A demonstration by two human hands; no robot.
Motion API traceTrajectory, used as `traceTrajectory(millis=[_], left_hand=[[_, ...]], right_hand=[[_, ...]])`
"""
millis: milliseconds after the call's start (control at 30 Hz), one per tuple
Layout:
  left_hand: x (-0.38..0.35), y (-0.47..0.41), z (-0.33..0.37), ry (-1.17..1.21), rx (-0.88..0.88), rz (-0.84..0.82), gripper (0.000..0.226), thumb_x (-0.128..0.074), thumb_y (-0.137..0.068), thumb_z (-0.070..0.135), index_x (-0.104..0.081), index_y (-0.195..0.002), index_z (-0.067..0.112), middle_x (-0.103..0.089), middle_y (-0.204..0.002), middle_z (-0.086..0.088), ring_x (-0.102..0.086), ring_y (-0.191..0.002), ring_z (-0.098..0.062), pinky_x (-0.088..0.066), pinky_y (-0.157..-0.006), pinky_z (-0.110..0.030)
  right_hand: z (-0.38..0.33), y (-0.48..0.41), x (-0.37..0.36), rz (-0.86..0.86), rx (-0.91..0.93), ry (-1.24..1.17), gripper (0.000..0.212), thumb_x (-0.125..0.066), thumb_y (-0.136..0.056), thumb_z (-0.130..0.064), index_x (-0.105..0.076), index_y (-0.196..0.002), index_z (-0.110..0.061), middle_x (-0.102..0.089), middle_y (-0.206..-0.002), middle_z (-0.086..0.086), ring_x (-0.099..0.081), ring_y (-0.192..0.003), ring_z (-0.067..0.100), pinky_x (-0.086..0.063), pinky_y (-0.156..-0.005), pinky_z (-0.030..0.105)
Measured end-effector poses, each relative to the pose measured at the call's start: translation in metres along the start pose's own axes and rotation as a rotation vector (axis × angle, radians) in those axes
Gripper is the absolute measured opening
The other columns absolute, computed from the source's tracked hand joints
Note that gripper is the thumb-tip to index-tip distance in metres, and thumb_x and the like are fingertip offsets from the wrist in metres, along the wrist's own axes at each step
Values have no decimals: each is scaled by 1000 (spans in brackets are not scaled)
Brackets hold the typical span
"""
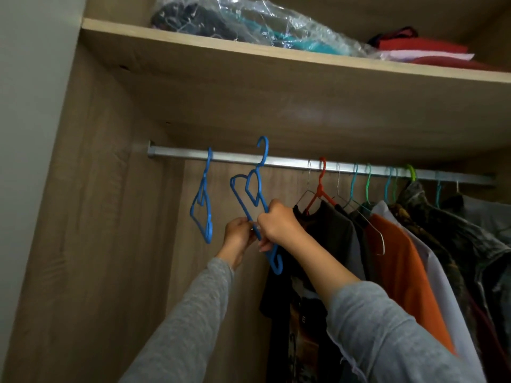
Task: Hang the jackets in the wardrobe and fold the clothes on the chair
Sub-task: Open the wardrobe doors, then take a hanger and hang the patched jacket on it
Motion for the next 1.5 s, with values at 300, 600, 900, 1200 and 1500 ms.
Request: traceTrajectory(millis=[300, 600, 900, 1200, 1500], left_hand=[[7, 57, -27, -241, 6, 72, 31, -37, -91, -10, -52, -119, -7, -59, -84, -10, -55, -67, -13, -51, -49, -17], [-19, 171, -35, -277, 41, 98, 19, -39, -93, -10, -49, -93, 7, -54, -73, -7, -59, -51, -11, -50, -46, -18], [-22, 349, -80, -529, 120, 301, 35, -67, -83, 11, -53, -113, -2, -55, -108, -14, -56, -100, -27, -45, -87, -32], [41, 484, -13, -1445, 132, 216, 44, -44, -99, 31, -47, -134, 5, -46, -139, -16, -36, -134, -28, -22, -111, -36], [85, 635, 94, -1320, 336, 84, 24, -57, -94, 20, -66, -92, -3, -56, -64, 3, -51, -59, -5, -39, -62, -13]], right_hand=[[28, 58, 7, -363, -179, 245, 34, -40, -96, -18, -57, -113, 6, -68, -91, 19, -68, -96, 31, -56, -84, 43], [59, 128, 50, -126, -11, 28, 24, -50, -86, -11, -53, -109, -4, -60, -108, 14, -66, -80, 26, -57, -61, 35], [147, 250, 69, -191, 68, 18, 10, -43, -91, -12, -49, -83, -12, -62, -103, 24, -59, -97, 36, -45, -79, 36], [153, 343, 81, -513, 211, 174, 27, -54, -90, -30, -51, -65, -21, -56, -74, -2, -56, -80, 22, -37, -65, 28], [93, 443, 43, -825, 428, -127, 36, -73, -79, -35, -52, -55, -19, -41, -38, -11, -36, -41, 3, -31, -48, 19]])
Point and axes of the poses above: each hand's wrist, its own y-axis away from the middle knuckle, its own x-axis out of the back of the hand, z = x × y, the point moved 1 cm from there along -y, towards the middle knuckle
